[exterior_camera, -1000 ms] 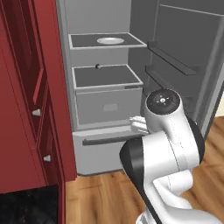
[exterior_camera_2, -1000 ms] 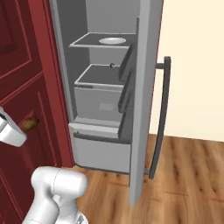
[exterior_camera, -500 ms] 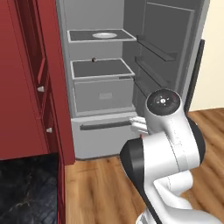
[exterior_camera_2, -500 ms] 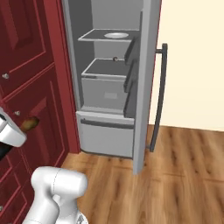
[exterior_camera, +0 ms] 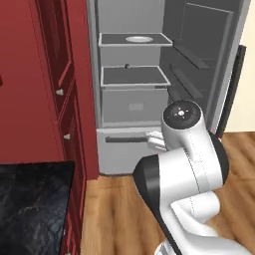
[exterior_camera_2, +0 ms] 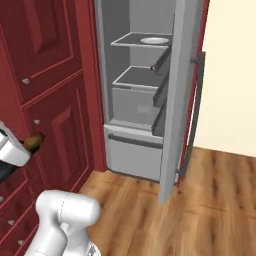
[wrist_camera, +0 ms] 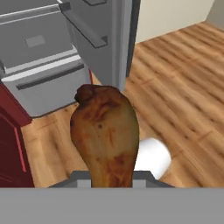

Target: Retrieve the chicken drumstick from the fridge and place it on the saucepan with marinade on the stove.

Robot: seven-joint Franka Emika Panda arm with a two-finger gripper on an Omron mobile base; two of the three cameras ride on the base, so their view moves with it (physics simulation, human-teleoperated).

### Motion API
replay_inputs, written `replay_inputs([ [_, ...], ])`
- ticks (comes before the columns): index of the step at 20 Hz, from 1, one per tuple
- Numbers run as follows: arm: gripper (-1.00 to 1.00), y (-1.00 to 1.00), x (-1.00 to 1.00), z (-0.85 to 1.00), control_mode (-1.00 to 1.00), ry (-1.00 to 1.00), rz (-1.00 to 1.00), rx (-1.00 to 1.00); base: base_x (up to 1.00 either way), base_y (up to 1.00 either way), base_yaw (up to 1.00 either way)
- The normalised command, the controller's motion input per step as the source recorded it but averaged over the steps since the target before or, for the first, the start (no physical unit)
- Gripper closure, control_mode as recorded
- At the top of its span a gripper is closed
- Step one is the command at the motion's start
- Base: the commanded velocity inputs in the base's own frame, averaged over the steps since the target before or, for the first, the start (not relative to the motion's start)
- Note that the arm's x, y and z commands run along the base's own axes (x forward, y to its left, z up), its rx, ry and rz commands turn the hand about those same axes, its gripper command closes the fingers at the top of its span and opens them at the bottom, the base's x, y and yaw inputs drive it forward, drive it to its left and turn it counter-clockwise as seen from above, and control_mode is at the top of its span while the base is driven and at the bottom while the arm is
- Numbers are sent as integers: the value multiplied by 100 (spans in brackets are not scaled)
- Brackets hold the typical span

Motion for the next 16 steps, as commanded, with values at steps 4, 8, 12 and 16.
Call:
replay_inputs([
  [4,100,0,0,0,100,0,0,0,-17,-28,61],
  [8,100,0,0,0,100,0,0,0,-94,-20,58],
  [12,100,0,0,0,100,0,0,0,-85,-11,60],
  [16,100,0,0,0,100,0,0,0,-63,-17,64],
])
